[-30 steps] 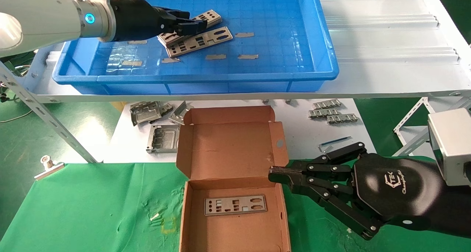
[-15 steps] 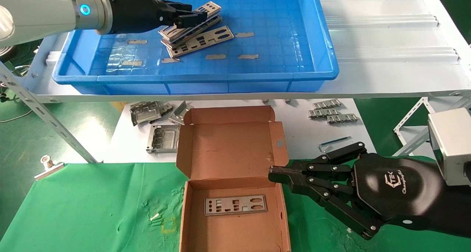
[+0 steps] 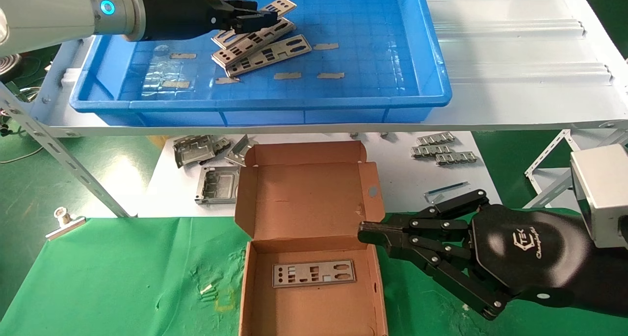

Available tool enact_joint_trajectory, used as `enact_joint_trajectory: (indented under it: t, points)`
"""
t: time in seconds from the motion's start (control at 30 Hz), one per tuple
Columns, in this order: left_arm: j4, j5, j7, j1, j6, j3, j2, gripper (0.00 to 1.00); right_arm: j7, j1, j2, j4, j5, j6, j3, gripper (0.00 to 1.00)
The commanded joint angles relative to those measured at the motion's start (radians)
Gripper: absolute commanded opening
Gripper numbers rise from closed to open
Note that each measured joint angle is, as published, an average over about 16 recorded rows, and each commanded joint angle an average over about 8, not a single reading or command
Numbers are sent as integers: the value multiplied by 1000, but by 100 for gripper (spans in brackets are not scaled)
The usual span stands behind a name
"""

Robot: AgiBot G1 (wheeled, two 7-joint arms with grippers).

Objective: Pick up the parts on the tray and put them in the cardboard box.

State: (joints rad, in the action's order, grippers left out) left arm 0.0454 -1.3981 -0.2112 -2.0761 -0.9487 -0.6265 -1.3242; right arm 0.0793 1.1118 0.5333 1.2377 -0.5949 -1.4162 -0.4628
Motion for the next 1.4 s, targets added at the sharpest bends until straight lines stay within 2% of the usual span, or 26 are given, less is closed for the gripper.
enact_joint_trajectory:
  t: [0.03,0.37,0.4,0.63,0.67,0.9,1.1,1.2,1.4]
  points:
    - [-3,3,0,-2,1,2,1,0,0,0,0,0,0,0,0,0]
    - [-3,31,12,-27,-135,19,43,0,0,0,0,0,0,0,0,1]
    - [-1,34,16,-29,-156,21,50,0,0,0,0,0,0,0,0,10]
    - [15,60,59,-39,-334,37,106,0,0,0,0,0,0,0,0,96]
    - [19,64,68,-39,-368,39,115,0,0,0,0,0,0,0,0,100]
    - [43,93,138,-29,-603,51,172,0,0,0,0,0,0,0,0,100]
    - [114,113,174,10,-655,34,209,0,0,0,0,0,0,0,0,100]
    - [209,145,176,51,-662,6,241,0,0,0,0,0,0,0,0,100]
    - [499,282,125,167,-659,-102,349,0,0,0,0,0,0,0,0,100]
